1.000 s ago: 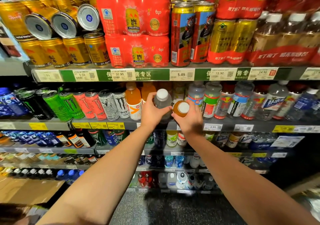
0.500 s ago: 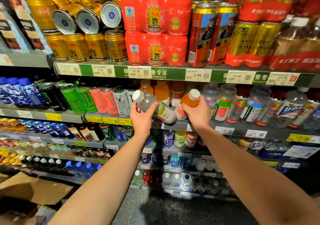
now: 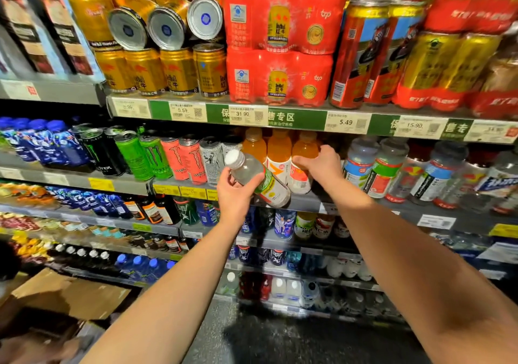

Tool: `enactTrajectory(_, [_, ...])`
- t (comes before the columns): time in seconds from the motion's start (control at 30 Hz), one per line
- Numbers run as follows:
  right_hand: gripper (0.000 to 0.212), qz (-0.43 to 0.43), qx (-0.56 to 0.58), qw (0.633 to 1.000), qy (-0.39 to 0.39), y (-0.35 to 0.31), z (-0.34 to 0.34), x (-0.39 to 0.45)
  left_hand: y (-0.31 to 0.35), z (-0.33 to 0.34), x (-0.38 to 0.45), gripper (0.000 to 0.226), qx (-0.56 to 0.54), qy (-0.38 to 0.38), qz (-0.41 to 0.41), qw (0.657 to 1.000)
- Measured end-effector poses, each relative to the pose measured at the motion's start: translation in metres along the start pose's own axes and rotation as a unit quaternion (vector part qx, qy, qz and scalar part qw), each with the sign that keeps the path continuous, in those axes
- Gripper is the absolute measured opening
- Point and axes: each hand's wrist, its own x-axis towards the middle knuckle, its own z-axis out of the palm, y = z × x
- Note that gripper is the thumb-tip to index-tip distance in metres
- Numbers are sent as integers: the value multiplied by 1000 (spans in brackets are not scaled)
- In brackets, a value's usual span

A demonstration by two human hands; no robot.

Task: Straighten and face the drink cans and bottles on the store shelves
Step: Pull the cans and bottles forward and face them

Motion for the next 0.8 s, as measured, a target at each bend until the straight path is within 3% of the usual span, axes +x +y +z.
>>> enactTrajectory(0.13, [74,-4,63,997,-40,8,-3,-10,-3,12,-7,51,12,-28,3,1000])
enactTrajectory(0.23, [75,-2,118,993,-3,21,-6,-28,-5,27,-12,61,17,-70,-1,997])
enactTrajectory(0.43, [32,-7,177,982,70,54,-24,-48,-7,78,-33,59,40,-101,10,994])
enactTrajectory(0.8, [37,-7,214,973,89,112,-57,-57,-4,146,-43,73,132,13,49,990])
